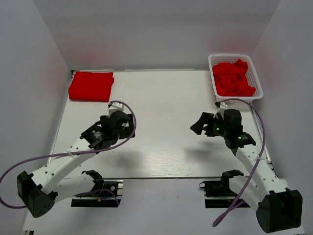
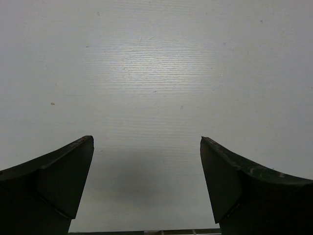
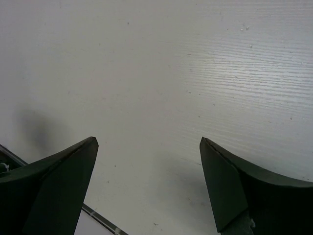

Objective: Fold and stack the t-shirts
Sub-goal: Grab crumpled tshirt from bin with the right arm

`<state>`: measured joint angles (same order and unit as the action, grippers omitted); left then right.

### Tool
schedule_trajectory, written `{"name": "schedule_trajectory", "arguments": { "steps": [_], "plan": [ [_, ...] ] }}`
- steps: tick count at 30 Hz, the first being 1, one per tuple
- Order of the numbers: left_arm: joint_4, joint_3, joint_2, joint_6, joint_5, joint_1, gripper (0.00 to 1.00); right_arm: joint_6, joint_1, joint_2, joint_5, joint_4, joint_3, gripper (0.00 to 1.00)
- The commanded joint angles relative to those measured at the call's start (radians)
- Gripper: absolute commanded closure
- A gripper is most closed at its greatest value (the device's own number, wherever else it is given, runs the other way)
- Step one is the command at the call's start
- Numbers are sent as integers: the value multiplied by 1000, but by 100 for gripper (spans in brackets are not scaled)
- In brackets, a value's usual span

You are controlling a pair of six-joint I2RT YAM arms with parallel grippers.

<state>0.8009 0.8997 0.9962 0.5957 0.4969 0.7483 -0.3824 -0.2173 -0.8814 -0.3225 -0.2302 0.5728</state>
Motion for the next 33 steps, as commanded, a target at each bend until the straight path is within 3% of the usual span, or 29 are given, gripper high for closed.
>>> {"name": "schedule_trajectory", "arguments": {
  "steps": [1,7,9,12,15,20,25,30,33],
  "plan": [
    [-31,31,-24,-23,3,3,0,-6,1,-8,-24,74,-2,10],
    [-54,41,-2,-33,-26,-6,0,-18,1,-86,67,117,41,10],
    [-86,50,18,-22,-70,-18,0,0,4,-153,118,109,119,10],
    [-118,73,48,-22,-84,-18,0,-1,16,-246,357,63,269,10],
    [-127,128,103,-50,-66,-18,0,22,54,-381,483,39,483,10],
    [-115,217,211,-63,-63,-18,0,106,122,-642,487,11,714,10],
    [-92,298,343,-76,-84,-18,0,160,235,-922,522,-159,1101,10],
    [-83,334,392,-97,-64,-18,0,209,303,-1140,493,-294,1373,10],
    [-83,343,401,-97,-64,-27,0,249,320,-1232,458,-313,1417,10]
  ]
}}
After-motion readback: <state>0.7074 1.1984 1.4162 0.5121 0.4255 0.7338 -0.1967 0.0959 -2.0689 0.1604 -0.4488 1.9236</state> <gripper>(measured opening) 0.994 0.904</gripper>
